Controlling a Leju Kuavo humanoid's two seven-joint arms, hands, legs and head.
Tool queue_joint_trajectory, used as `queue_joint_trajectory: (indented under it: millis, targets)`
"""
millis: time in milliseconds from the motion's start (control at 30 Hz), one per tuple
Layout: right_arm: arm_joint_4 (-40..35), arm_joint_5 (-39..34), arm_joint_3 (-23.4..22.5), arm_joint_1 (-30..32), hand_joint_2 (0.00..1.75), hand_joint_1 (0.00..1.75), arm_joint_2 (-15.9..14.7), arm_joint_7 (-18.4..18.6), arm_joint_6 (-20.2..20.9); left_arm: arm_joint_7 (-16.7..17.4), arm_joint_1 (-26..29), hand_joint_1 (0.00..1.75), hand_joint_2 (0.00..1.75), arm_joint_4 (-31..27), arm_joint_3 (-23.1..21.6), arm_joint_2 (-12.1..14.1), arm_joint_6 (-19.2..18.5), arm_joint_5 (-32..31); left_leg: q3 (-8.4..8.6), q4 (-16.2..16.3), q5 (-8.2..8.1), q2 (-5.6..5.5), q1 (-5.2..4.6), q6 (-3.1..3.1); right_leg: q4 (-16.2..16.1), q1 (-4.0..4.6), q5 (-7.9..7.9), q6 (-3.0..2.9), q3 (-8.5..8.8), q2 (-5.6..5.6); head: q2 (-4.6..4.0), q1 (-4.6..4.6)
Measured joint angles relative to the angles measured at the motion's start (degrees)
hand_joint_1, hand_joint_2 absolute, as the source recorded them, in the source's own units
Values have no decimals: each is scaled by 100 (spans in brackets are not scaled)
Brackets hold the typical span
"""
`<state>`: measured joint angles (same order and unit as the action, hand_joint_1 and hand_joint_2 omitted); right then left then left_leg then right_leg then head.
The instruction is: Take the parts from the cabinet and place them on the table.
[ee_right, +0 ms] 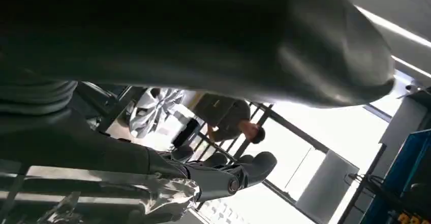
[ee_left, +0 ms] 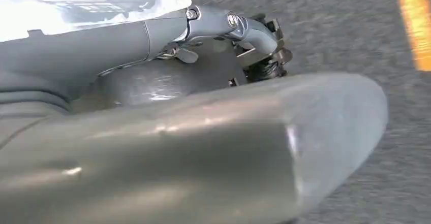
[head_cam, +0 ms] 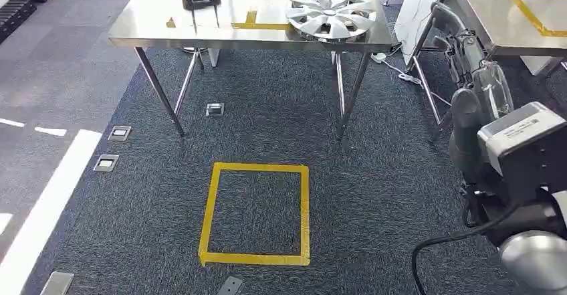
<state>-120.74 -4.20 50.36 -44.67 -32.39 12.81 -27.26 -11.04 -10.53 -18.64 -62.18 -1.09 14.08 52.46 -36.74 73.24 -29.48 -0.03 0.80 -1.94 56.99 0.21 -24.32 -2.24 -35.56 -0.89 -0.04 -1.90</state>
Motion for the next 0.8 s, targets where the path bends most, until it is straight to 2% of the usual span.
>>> queue_joint_trajectory:
  millis: [33,67,100,133,200,233,267,300,333,367,400,433,467,500,533,567,600,633,700,733,767,800]
  targets:
    - [2,0,0,15,0,0,-2,-2,-2,13,26,0,0,0,0,7,0,0,301,-339,175,0,-1,18,60,0,54,18,-131,10,0,15]
    - [2,0,-7,24,0,0,-2,-6,-4,39,44,0,0,0,0,15,0,4,641,-807,107,-2,-3,44,126,-1,101,37,-232,15,0,35]
    - [2,0,-22,43,0,0,-4,-15,-4,39,62,0,0,0,-6,24,0,2,910,-1271,-202,-3,-30,65,161,18,141,66,-309,17,0,55]
    - [4,-4,-28,67,0,0,-11,-22,-4,39,69,0,0,0,-9,26,0,2,1044,-1568,-316,-5,-38,105,190,17,183,90,-327,3,0,44]
    - [15,-26,-31,108,0,0,-18,-37,-7,44,90,0,0,0,-26,33,9,4,966,-1535,-239,-7,-91,192,134,-14,326,155,-337,-15,0,52]
    - [31,-35,-31,137,0,0,-24,-44,-7,41,112,0,0,0,-39,31,13,11,880,-1573,-161,-2,-79,233,118,-3,394,186,-343,-7,0,54]
    - [42,-42,-39,195,0,0,-37,-59,-9,39,124,0,0,0,-46,33,22,13,841,-1609,-72,33,-29,272,141,-27,273,219,-388,29,0,72]
    - [48,-53,-44,230,0,0,-57,-68,-15,37,128,0,0,0,-52,33,37,13,782,-1610,-1,31,-30,313,305,-33,-50,256,-444,44,0,44]
    - [61,-70,-48,271,0,0,-74,-87,-17,37,117,0,0,0,-68,31,44,13,697,-1610,68,32,-23,344,635,-55,-419,289,-512,46,0,13]
    - [81,-85,-48,331,0,0,-79,-109,-20,37,110,0,0,0,-85,28,48,13,607,-1611,124,32,-22,341,1057,-73,-766,320,-582,44,0,-5]
    - [101,-85,-48,410,0,0,-81,-129,-13,28,107,0,0,0,-92,33,61,22,503,-1611,197,32,-20,341,1485,-89,-955,348,-648,44,0,-2]
    - [125,-87,-48,488,0,0,-85,-146,6,20,94,0,0,0,-92,35,76,26,435,-1610,268,32,-17,329,1807,-109,-925,369,-672,44,0,-15]
    - [147,-92,-50,564,0,0,-87,-166,22,20,78,0,0,0,-94,35,105,28,330,-1604,347,32,-13,315,1948,-129,-654,384,-636,44,0,-24]
    - [155,-94,-55,628,0,0,-87,-190,28,13,68,0,0,0,-96,35,125,28,233,-1600,414,33,-8,293,1895,-143,-342,393,-524,43,0,-24]
    - [175,-98,-55,672,0,0,-87,-221,50,2,57,0,0,0,-101,35,138,28,152,-1595,475,33,0,268,1658,-154,-130,395,-311,40,0,-31]
    - [188,-101,-57,710,0,0,-87,-236,61,-7,44,0,0,0,-101,35,146,28,104,-1593,528,33,5,239,1156,-162,-133,389,66,36,0,-37]
    - [201,-103,-66,734,0,0,-85,-243,72,-13,36,0,0,0,-103,42,149,35,76,-1588,574,31,-7,202,504,-161,-381,369,550,31,0,-66]
    - [216,-114,-72,761,0,0,-85,-245,87,-15,32,0,0,0,-105,44,149,48,73,-1574,606,29,-18,168,36,-136,-590,324,847,43,0,-79]
    - [279,-155,-92,839,0,0,-85,-258,138,-15,19,0,0,0,-111,44,168,94,15,-1578,713,29,-5,81,-113,-105,-712,248,860,38,0,-81]
    - [306,-166,-101,921,0,0,-83,-260,151,-13,11,0,0,0,-116,46,173,105,3,-1595,754,28,1,36,-105,-100,-680,207,824,37,0,-72]
    - [348,-177,-105,981,0,0,-81,-264,164,-13,14,0,0,0,-120,50,179,105,-22,-1568,721,21,20,10,-144,-143,-619,138,821,21,0,-79]
    - [385,-190,-105,1006,0,0,-72,-273,173,-15,12,0,0,0,-127,53,188,105,-53,-1427,499,11,15,2,-143,-126,-583,95,789,15,0,-53]
